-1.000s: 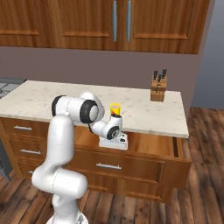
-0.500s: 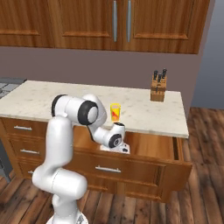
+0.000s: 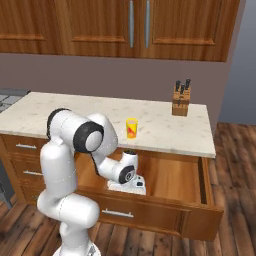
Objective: Pick up the straw from the left drawer and put it inside the smoothie cup.
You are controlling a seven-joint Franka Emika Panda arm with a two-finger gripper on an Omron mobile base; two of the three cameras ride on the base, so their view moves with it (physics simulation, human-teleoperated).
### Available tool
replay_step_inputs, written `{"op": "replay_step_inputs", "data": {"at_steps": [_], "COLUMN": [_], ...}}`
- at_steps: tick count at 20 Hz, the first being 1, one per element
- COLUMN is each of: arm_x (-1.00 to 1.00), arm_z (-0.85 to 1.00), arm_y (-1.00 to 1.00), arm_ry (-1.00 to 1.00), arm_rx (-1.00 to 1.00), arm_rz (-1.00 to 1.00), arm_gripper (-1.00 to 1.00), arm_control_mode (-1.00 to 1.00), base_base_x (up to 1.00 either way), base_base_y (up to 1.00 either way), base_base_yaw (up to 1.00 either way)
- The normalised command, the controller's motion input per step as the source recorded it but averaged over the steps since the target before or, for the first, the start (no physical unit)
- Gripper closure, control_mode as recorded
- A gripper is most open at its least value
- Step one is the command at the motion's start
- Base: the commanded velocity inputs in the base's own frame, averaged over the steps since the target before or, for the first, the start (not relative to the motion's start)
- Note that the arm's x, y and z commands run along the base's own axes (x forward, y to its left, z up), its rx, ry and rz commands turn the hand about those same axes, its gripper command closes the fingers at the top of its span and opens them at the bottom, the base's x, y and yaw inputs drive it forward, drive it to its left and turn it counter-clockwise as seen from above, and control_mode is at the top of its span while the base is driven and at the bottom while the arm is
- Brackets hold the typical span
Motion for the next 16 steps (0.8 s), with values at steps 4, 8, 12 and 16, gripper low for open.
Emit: {"op": "replay_step_inputs", "data": {"at_steps": [4, 8, 12, 16], "arm_x": [-0.18, 0.21, 0.55, 0.66], "arm_z": [0.97, 0.98, 0.51, 0.15], "arm_y": [0.0, 0.0, 0.0, 0.0], "arm_ry": [-0.2, -0.17, -0.02, 0.07], "arm_rx": [0.01, 0.08, 0.05, 0.04], "arm_rz": [0.09, 0.03, 0.0, 0.0], "arm_gripper": [-1.0, -1.0, -1.0, -1.0], "arm_control_mode": [-1.0, -1.0, -1.0, -1.0], "base_base_x": [0.0, 0.0, 0.0, 0.0], "base_base_y": [0.0, 0.0, 0.0, 0.0], "base_base_yaw": [0.0, 0.0, 0.0, 0.0]}}
